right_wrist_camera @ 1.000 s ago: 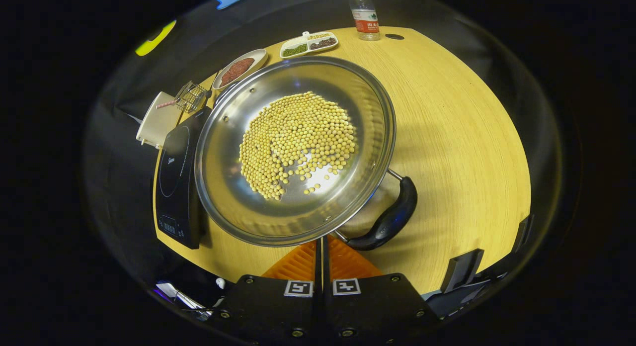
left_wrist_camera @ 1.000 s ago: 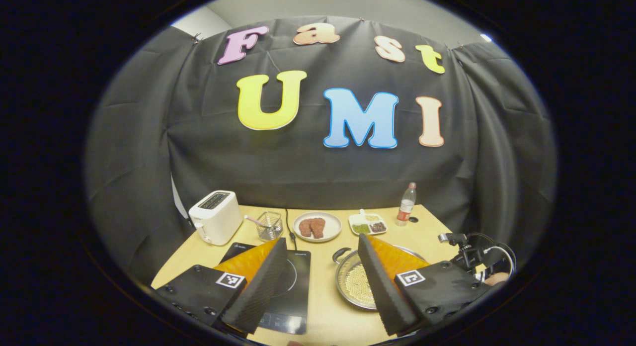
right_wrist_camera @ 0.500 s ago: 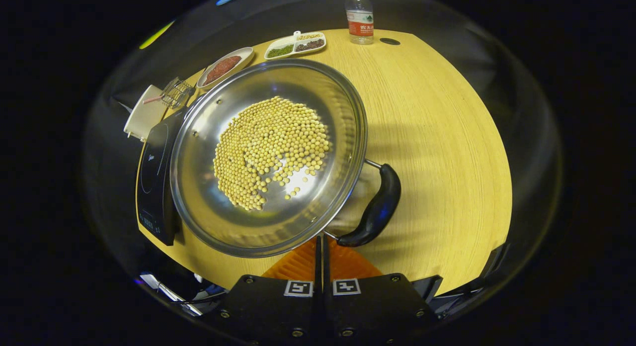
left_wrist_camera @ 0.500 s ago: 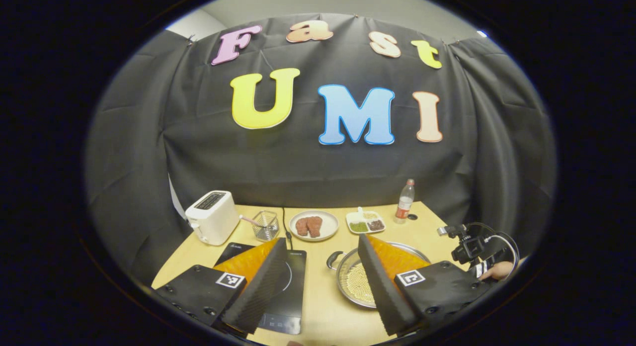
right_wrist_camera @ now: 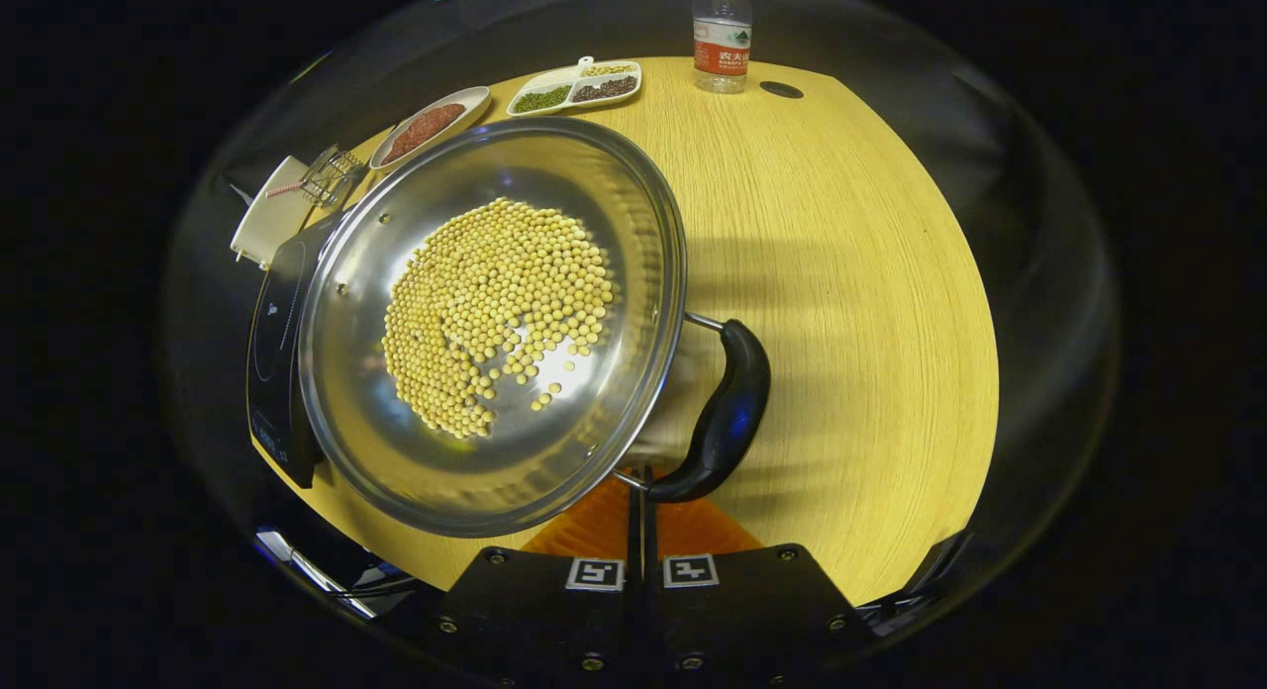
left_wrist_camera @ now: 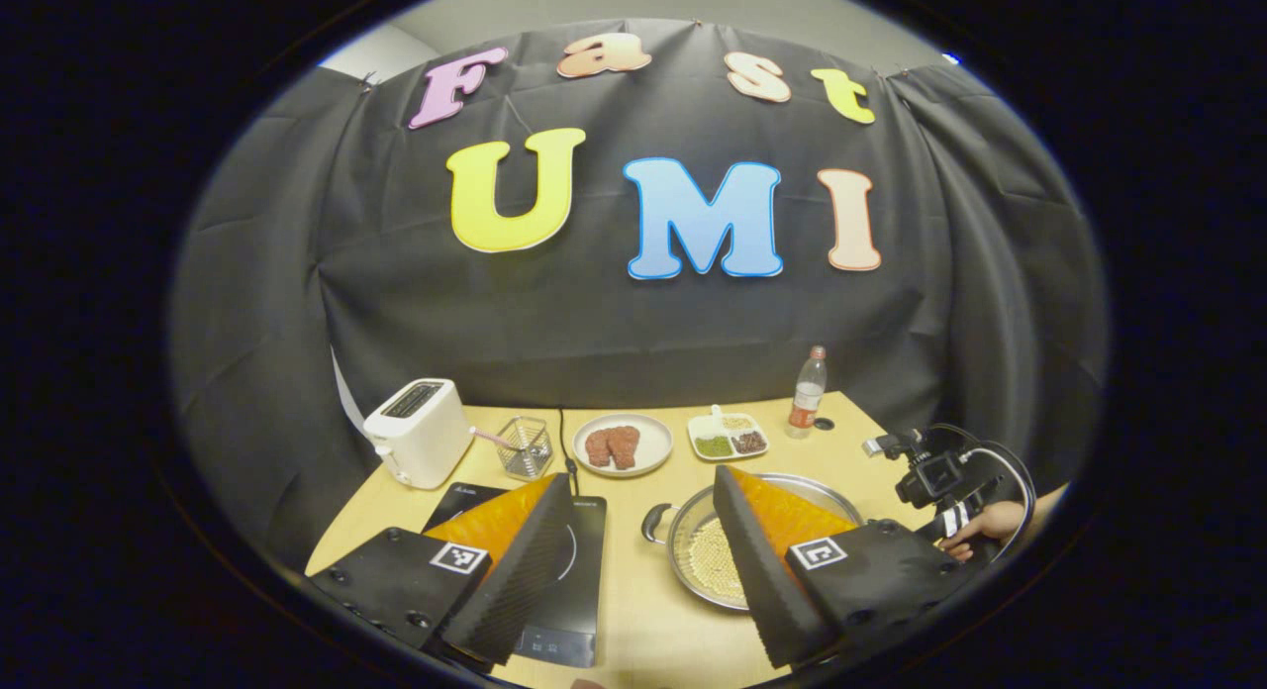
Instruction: First push the handle of the pot to place it horizontally, then grasp the pot with both hands and set it on the induction cooktop.
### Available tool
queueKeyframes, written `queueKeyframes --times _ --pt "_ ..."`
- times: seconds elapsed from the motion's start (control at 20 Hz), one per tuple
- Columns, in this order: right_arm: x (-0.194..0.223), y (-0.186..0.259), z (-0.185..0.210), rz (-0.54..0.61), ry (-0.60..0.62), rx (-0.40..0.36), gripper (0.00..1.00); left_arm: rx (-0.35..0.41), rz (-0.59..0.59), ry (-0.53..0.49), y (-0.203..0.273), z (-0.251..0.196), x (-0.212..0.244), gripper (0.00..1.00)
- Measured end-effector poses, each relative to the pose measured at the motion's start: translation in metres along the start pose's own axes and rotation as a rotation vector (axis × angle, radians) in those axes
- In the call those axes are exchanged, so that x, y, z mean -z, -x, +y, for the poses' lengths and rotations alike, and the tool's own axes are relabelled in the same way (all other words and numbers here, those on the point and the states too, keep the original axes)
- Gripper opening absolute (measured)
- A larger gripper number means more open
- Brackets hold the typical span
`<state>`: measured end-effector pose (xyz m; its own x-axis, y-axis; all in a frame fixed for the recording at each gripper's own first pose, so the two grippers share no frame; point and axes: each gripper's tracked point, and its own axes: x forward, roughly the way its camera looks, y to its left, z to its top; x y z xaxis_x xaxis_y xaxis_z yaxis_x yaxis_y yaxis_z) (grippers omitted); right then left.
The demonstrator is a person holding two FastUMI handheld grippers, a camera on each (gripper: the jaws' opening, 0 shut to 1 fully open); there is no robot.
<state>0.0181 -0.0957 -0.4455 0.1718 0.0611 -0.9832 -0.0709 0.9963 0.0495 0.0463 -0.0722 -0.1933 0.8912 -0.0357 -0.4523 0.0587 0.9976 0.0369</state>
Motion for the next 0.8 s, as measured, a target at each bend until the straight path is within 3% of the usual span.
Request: queueKeyframes --times 0.4,0.8 --pt "-0.03 -0.008 -0.02 -0.018 0.054 0.027 0.01 -0.025 0.014 0.001 -0.007 -0.002 0.002 0.92" --pt "-0.046 -0.018 -0.022 -0.034 0.059 -0.004 0.0 -0.049 0.037 0.009 -0.009 -0.017 0.01 0.92"
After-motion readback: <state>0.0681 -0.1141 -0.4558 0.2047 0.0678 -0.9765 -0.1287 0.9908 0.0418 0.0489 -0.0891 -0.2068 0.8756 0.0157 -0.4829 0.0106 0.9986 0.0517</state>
